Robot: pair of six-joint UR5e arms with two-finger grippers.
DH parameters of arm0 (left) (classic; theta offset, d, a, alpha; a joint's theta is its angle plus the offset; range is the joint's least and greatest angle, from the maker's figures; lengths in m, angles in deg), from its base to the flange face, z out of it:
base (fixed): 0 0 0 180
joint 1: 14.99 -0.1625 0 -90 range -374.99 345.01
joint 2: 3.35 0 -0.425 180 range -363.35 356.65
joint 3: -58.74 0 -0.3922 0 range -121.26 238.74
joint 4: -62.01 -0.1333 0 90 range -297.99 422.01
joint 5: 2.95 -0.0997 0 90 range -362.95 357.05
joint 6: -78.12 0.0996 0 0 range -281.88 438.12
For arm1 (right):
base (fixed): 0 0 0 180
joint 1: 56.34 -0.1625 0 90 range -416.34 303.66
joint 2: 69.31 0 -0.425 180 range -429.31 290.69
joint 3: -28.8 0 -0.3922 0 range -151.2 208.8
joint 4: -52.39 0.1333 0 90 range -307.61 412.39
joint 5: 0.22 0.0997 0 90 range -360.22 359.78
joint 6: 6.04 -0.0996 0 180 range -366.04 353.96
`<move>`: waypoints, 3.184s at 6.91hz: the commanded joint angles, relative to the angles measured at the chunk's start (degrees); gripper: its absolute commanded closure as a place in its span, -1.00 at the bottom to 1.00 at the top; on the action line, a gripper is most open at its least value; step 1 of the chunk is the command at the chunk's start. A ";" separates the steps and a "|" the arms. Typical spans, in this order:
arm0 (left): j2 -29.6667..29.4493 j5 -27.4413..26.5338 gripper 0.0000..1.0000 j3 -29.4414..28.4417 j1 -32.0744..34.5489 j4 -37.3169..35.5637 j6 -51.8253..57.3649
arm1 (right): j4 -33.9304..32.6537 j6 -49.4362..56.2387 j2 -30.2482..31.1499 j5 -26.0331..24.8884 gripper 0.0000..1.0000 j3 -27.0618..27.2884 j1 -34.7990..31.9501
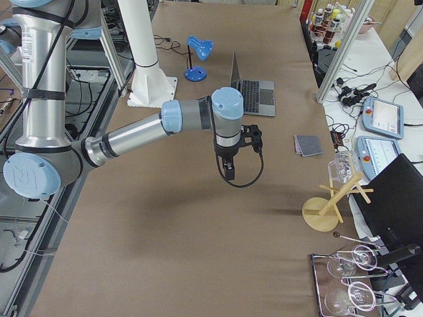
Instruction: Close laptop
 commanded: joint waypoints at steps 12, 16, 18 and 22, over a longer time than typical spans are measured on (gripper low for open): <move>-22.68 -4.54 1.00 20.72 -47.49 0.97 -76.46 | 19.78 -74.08 -8.60 -9.18 1.00 18.65 39.86; -35.36 -11.26 1.00 6.31 -54.03 1.50 -78.24 | 19.07 -80.92 -22.50 -23.38 1.00 9.98 52.93; -35.62 -12.94 1.00 5.60 -55.97 1.59 -78.32 | 19.07 -81.02 -23.05 -23.91 1.00 9.16 54.08; -38.61 -12.94 1.00 -0.71 -56.77 5.95 -78.33 | 19.51 -80.93 -27.80 -26.89 1.00 3.45 54.26</move>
